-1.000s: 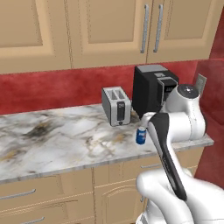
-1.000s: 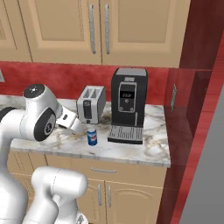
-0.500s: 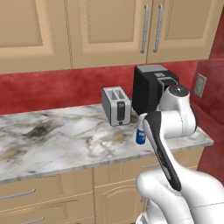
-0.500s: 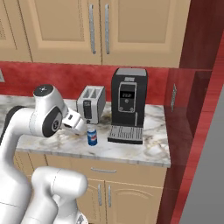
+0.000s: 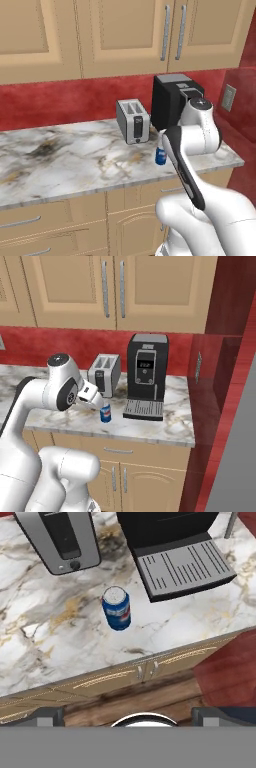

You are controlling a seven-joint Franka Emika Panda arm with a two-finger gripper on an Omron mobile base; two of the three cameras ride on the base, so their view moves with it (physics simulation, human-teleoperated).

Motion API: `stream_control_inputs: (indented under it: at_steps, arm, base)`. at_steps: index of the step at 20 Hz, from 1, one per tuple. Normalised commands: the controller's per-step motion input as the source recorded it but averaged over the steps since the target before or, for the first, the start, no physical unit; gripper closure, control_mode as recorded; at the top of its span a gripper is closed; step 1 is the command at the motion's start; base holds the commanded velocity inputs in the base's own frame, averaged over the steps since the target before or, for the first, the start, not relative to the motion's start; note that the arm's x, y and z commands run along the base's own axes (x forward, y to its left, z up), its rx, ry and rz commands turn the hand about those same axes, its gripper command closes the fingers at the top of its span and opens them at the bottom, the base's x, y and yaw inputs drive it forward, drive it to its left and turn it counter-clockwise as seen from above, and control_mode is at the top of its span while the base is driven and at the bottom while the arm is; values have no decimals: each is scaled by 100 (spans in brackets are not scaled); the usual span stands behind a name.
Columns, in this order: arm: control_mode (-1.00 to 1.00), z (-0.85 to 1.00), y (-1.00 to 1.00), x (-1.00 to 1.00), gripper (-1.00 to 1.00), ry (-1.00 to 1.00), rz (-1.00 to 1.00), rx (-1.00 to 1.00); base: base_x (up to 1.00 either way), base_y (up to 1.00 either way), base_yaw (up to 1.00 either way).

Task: Four empty soda cans are scattered around the kitchen. Gather all the cans and cluster them next to the stove for recycling.

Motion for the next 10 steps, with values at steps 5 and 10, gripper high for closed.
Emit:
stream_control_inputs:
  at_steps: [5, 10]
  arm:
    - [-100, -18, 0, 26, -100, 0, 0, 0]
    - [-100, -20, 0, 28, -100, 0, 0, 0]
  base:
    - [0, 0, 0]
    - [0, 0, 0]
